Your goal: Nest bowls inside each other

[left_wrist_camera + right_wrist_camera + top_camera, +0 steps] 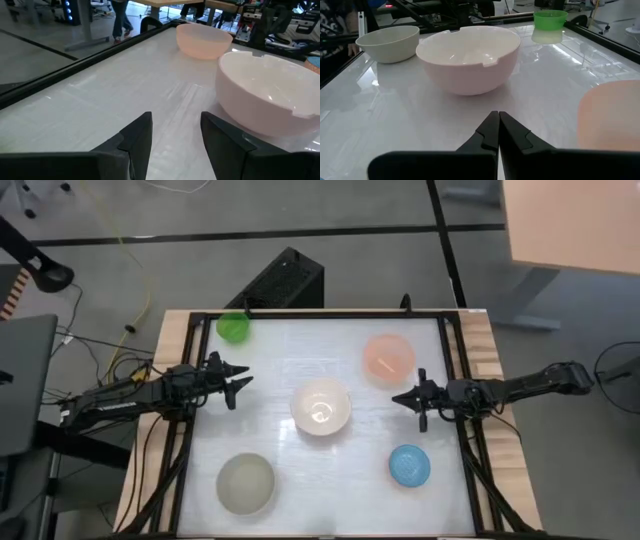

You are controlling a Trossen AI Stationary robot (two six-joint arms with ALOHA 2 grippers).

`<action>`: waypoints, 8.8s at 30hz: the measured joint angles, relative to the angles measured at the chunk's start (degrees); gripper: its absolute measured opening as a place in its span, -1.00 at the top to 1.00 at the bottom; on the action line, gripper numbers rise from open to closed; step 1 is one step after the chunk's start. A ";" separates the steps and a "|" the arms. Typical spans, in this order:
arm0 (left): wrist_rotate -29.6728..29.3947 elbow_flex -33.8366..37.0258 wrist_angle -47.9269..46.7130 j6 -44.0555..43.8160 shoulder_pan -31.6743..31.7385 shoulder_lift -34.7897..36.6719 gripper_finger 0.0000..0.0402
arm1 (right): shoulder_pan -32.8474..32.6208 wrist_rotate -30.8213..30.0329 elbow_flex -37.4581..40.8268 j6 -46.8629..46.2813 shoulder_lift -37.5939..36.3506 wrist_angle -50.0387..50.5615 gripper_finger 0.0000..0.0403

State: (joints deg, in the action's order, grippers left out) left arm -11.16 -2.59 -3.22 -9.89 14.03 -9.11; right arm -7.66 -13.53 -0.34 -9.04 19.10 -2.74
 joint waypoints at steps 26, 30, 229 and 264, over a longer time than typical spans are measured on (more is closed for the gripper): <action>0.00 -0.02 0.00 0.00 0.00 -0.01 0.22 | -0.02 -0.01 -0.02 0.02 -0.01 0.00 0.88; 0.01 0.00 0.00 0.00 0.00 -0.02 0.22 | -0.01 0.00 0.00 0.02 0.00 -0.01 0.88; 0.01 0.00 0.02 0.00 0.01 0.00 0.22 | 3.17 -9.02 -74.11 -51.15 79.97 40.92 0.96; 0.02 -0.02 0.00 0.00 0.00 0.00 0.22 | 3.21 -5.93 -85.22 -47.89 80.84 54.82 -0.13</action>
State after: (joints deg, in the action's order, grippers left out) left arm -11.14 -2.61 -3.22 -9.89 14.02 -9.10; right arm -4.45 -19.46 -85.56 -56.93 99.94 52.08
